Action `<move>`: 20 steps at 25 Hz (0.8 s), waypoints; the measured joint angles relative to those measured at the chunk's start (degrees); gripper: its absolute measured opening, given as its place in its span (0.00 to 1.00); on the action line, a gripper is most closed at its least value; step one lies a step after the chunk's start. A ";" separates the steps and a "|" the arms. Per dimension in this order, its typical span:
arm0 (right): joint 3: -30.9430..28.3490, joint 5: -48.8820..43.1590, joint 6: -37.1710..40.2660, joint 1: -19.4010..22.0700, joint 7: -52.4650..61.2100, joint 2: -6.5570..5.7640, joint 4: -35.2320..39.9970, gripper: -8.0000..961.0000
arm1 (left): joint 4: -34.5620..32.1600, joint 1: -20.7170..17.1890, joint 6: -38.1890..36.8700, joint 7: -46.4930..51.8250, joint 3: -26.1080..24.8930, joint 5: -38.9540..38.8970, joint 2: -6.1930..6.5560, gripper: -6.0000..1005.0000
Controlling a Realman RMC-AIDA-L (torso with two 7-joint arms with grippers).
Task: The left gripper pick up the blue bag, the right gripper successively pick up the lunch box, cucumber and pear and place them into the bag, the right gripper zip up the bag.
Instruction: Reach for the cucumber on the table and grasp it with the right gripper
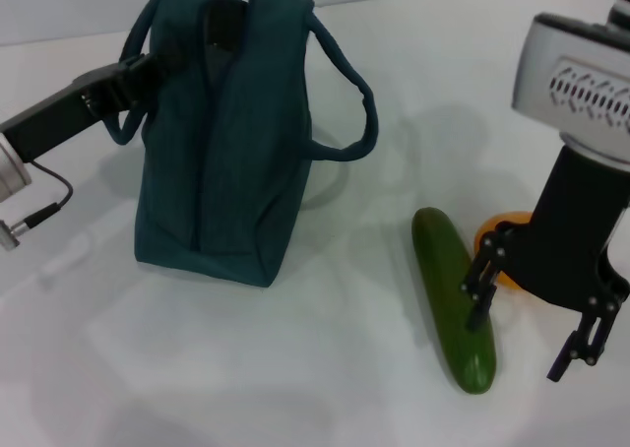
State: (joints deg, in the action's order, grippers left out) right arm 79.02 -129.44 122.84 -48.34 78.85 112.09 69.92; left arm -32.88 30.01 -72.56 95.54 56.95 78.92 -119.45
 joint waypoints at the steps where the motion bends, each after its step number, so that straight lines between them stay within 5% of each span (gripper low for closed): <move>1: 0.20 -0.77 -0.03 0.00 -0.08 0.39 0.26 0.78 | 0.11 -0.25 0.01 0.00 0.00 -0.08 0.00 0.07; 8: 0.40 -6.02 -0.84 1.08 -0.71 3.04 3.30 0.78 | -0.02 -1.34 0.05 -0.01 0.01 -0.42 0.01 0.07; 11: 1.33 -6.51 -2.33 1.22 -0.62 3.20 3.21 0.66 | -0.14 -1.27 0.05 -0.01 0.01 -0.45 0.06 0.07; 20: 7.72 -7.81 -6.42 1.73 2.60 3.40 3.77 0.67 | -0.17 -1.10 0.10 -0.27 -0.10 -0.16 0.31 0.07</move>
State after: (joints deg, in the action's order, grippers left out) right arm 86.74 -137.26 116.42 -46.61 81.44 115.49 73.69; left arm -33.05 28.91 -72.45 95.28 56.85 78.76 -119.14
